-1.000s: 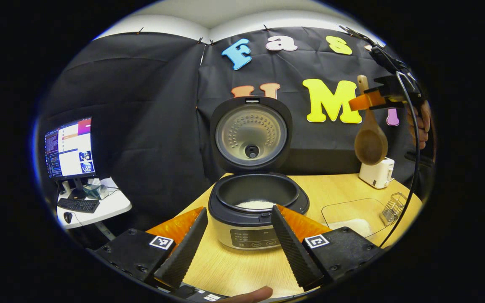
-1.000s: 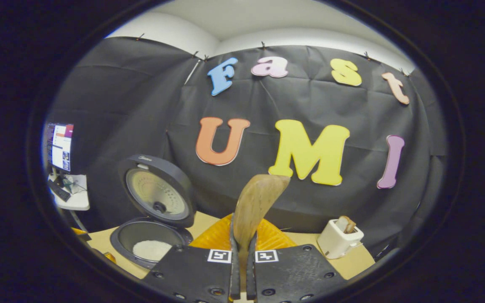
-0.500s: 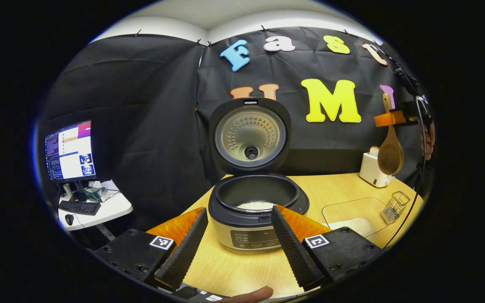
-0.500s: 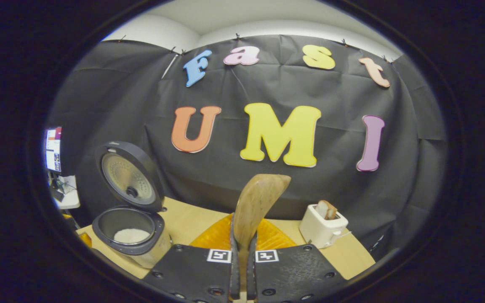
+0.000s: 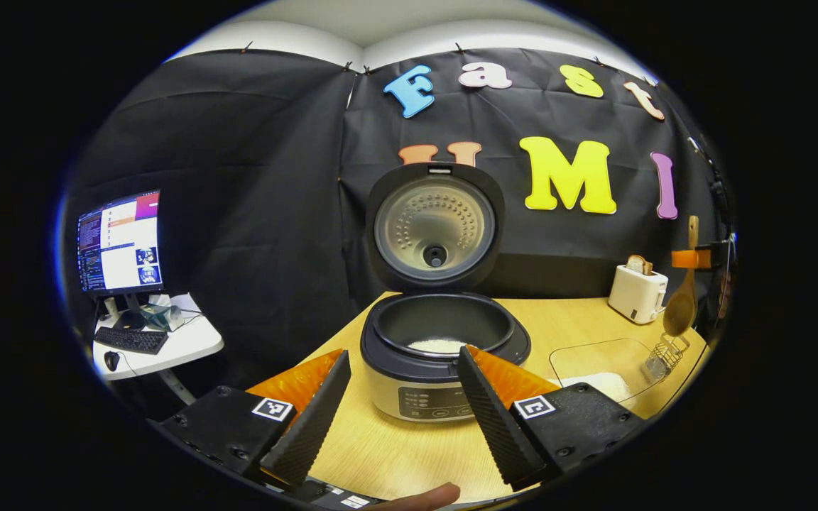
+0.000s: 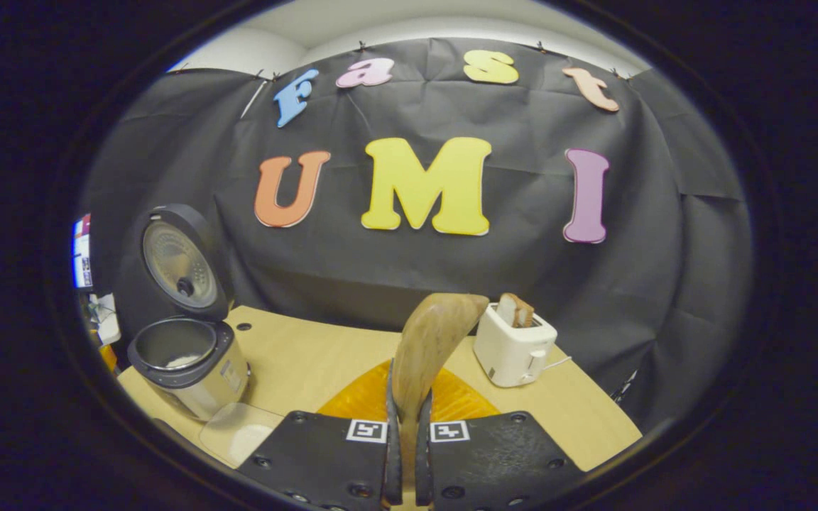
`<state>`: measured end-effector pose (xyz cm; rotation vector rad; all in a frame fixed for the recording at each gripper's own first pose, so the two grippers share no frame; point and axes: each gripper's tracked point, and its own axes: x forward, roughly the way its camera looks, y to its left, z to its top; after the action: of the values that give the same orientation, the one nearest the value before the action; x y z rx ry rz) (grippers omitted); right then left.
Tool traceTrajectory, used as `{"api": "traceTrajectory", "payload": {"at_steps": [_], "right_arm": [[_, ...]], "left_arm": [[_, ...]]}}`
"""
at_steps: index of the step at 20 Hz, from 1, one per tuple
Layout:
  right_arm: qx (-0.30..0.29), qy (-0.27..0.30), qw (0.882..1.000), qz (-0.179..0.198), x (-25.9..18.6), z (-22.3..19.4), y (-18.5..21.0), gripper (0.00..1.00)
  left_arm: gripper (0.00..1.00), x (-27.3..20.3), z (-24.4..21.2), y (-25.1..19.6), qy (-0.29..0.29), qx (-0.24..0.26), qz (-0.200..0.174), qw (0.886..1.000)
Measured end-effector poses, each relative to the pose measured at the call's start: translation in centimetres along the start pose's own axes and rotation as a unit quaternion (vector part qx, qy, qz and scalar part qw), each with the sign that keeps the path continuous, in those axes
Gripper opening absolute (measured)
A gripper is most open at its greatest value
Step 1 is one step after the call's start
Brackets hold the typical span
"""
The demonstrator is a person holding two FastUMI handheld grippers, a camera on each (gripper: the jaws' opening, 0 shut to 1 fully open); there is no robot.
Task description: Close the left gripper, press the button to open the rice cooker; take a wooden spoon from the chopstick holder with the right hand, scoop a spoonful of rice and pour it into the rice cooker, then put the wooden spoon back into the chopstick holder.
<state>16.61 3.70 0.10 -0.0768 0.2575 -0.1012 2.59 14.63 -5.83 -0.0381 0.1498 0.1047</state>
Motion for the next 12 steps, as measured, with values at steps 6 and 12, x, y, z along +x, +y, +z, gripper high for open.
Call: {"api": "traceTrajectory", "payload": {"at_steps": [6, 12], "right_arm": [[0.025, 0.027, 0.998, -0.041, 1.4, -4.0, -4.8, 0.07], [0.053, 0.047, 0.997, -0.043, 1.9, -6.1, -6.4, 0.08]], "left_arm": [[0.97, -0.1, 0.4, -1.1, -0.006, 0.013, -0.006, 1.0], [0.97, -0.6, 1.0, -3.2, -0.015, 0.032, -0.018, 0.999]]}}
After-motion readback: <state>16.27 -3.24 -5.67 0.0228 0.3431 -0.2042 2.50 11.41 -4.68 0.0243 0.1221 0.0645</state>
